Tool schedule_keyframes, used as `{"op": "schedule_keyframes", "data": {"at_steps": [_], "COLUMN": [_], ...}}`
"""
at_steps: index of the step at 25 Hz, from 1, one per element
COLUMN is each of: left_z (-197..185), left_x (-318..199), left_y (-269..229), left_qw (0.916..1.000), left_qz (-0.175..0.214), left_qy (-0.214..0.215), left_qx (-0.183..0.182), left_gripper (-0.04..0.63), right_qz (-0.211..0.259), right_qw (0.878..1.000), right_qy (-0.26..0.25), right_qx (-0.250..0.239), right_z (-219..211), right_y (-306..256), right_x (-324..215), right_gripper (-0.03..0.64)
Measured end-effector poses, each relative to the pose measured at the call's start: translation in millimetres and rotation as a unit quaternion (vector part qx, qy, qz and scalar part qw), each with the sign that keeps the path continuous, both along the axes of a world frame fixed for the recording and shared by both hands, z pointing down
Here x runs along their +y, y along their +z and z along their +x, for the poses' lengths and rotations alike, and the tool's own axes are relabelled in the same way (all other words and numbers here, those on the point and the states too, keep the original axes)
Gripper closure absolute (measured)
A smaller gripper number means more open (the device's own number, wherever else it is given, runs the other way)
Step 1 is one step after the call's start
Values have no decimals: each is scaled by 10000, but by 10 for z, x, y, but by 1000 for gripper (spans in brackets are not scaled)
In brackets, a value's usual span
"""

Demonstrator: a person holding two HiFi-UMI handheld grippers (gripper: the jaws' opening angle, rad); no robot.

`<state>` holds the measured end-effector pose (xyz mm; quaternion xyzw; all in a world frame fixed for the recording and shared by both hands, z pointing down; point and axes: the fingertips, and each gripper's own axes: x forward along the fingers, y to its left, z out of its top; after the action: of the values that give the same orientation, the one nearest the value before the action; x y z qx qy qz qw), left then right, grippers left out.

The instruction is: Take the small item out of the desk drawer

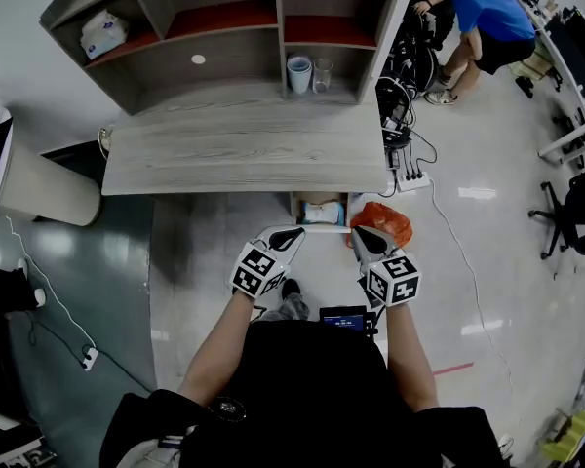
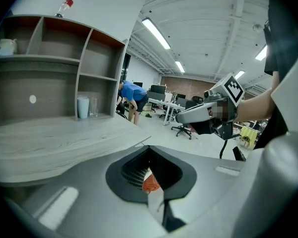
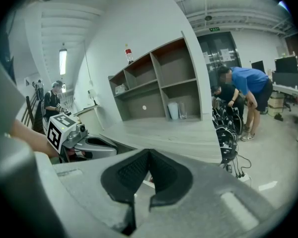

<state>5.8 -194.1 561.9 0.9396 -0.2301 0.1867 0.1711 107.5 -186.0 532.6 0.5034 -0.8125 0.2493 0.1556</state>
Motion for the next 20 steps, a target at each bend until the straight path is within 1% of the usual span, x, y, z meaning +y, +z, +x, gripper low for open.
{"op": "schedule_keyframes", "data": {"at_steps": [7,14,20], "left_z": [119,253,292], "left_x": [-95,-145,-185], "left_y": [22,-75,-141], "left_qw": [9999,10000,9997], "left_qz": [-36,-5,65], "left_qy": [108,-77,-246], "left_qx": [51,21,-27], "left_gripper": [595,595,595], "right_qz": [-18,21,96], "right_qw": [10000,9998,9992], "right_qy": [75,-184,-341], "right_qx": [-52,-122,-167], "right_z": [35,117,169], "right_y": [35,-32,-103], "right_x": [-90,-200,-276], "right_gripper": [618,619,620]}}
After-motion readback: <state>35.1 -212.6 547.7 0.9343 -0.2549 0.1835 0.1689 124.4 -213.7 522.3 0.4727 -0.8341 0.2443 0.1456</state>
